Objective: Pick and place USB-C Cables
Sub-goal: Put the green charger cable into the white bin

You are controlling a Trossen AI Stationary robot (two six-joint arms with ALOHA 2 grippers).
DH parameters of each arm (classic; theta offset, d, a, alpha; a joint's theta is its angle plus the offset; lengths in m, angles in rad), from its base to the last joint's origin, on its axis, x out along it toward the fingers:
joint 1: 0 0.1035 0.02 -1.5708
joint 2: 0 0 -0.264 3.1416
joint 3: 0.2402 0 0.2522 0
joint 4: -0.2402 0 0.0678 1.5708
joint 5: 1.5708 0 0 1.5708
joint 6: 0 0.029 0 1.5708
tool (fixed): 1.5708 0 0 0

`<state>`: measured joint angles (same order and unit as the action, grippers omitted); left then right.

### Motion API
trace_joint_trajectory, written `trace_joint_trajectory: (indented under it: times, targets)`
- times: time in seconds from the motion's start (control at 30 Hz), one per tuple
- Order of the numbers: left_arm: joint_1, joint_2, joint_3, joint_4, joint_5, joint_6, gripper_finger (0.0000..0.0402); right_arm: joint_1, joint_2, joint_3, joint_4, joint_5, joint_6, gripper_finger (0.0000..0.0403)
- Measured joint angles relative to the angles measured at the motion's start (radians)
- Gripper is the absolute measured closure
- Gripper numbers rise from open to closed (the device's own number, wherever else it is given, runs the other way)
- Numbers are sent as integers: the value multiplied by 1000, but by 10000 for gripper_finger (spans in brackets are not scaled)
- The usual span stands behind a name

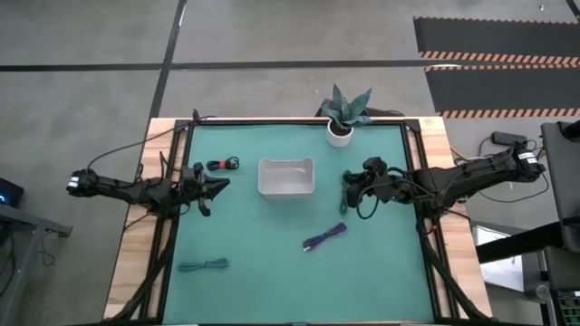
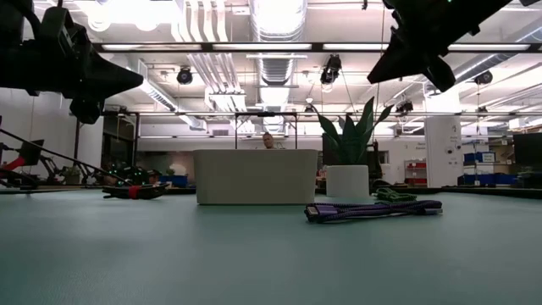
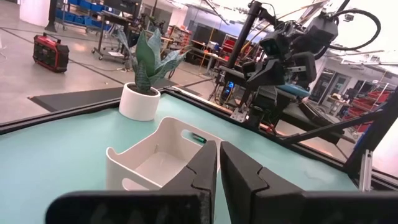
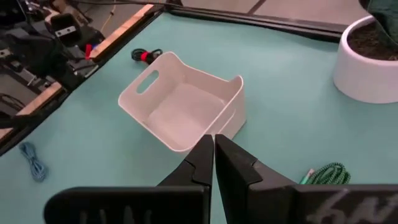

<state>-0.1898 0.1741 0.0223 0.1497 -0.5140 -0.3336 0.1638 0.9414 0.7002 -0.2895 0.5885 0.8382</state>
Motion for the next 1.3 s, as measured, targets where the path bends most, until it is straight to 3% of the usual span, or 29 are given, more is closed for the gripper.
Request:
trace_joint_trajectory:
  times: [0.73,1.3]
  targets:
    - [0,0,-5,-1,0,1,395,-13,223,85,23,91,18,394]
    - [0,2,-11,0,0,0,395,-13,348,358,-459,-1,138,394]
